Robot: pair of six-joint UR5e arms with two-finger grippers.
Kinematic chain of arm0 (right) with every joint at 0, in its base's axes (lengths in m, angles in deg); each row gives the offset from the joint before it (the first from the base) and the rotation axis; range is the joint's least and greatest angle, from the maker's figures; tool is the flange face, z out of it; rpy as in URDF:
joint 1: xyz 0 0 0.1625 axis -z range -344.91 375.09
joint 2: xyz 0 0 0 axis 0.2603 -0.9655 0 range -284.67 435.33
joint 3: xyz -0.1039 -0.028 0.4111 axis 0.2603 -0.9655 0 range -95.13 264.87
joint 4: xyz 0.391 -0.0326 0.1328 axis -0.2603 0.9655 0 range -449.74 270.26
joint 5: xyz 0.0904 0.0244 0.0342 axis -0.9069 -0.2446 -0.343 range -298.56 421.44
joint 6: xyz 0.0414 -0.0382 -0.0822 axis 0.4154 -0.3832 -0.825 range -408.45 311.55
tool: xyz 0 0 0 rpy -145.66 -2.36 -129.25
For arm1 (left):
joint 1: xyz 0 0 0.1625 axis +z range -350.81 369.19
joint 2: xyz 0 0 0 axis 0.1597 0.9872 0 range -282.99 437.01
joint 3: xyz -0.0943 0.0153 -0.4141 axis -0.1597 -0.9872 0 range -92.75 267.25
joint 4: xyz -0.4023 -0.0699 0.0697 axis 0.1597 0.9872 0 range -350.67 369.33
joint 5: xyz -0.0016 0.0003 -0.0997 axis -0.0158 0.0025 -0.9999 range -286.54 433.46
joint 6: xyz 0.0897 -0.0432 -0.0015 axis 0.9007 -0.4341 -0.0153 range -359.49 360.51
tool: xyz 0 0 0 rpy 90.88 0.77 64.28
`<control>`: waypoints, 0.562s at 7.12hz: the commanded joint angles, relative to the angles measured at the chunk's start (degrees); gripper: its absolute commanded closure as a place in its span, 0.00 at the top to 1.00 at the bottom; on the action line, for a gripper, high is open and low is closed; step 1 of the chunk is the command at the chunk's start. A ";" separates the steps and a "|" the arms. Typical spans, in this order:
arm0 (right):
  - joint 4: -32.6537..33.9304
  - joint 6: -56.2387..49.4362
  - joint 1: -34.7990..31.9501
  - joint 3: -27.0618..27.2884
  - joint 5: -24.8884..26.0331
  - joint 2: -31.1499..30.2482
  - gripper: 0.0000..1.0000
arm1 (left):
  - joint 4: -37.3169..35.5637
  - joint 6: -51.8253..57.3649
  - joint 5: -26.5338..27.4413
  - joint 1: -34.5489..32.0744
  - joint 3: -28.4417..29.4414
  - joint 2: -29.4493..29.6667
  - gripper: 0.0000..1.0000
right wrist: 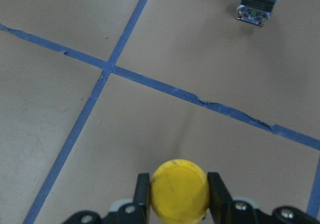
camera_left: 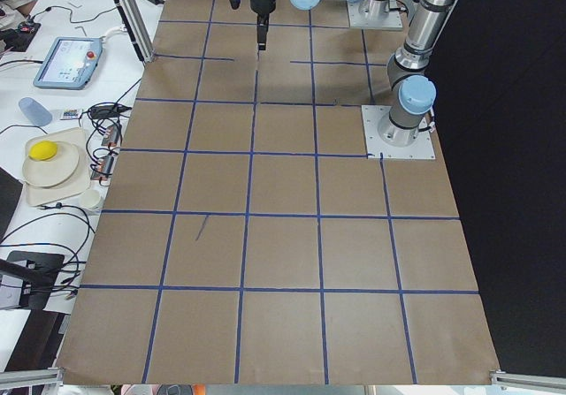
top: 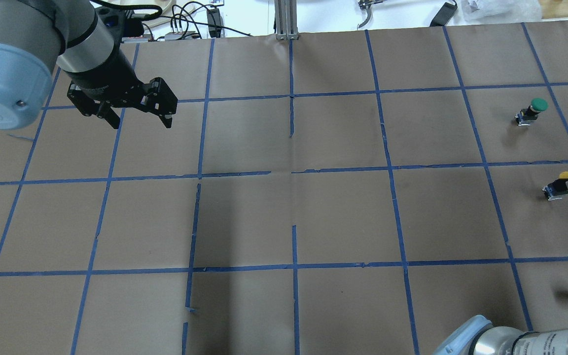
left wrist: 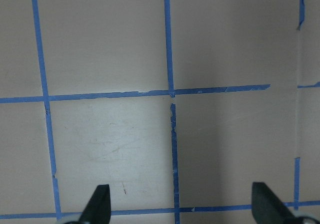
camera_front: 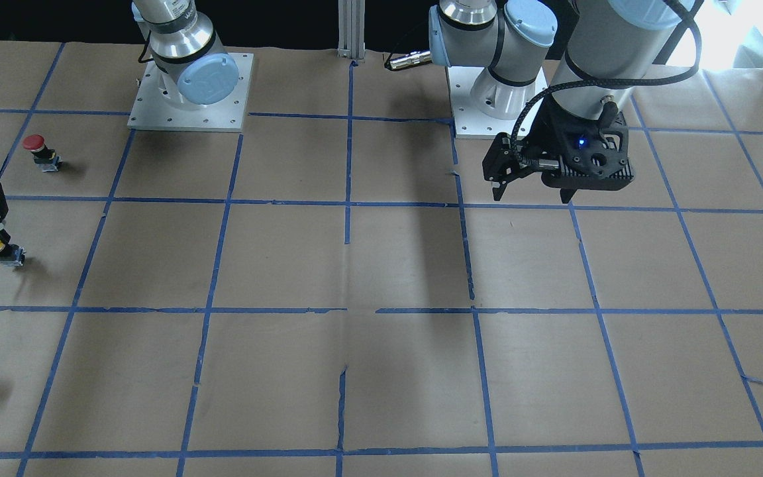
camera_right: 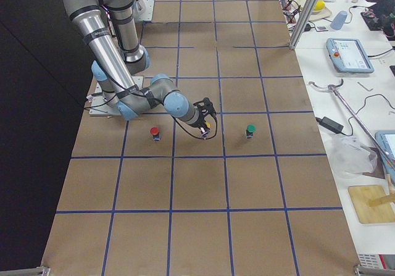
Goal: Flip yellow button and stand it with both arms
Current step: 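Open the right gripper and release the standing yellow button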
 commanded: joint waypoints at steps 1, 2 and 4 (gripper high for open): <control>-0.20 0.63 0.13 -0.07 0.14 0.14 0.82 | 0.09 -0.19 0.00 -0.07 -0.04 -0.14 1.00; -0.29 1.68 0.13 -0.16 0.48 0.05 0.99 | 0.09 -0.19 0.09 -0.07 -0.13 -0.14 1.00; -0.99 12.18 -1.09 -1.56 5.99 -2.83 1.00 | 0.01 -0.27 0.00 -0.07 -0.04 -0.14 1.00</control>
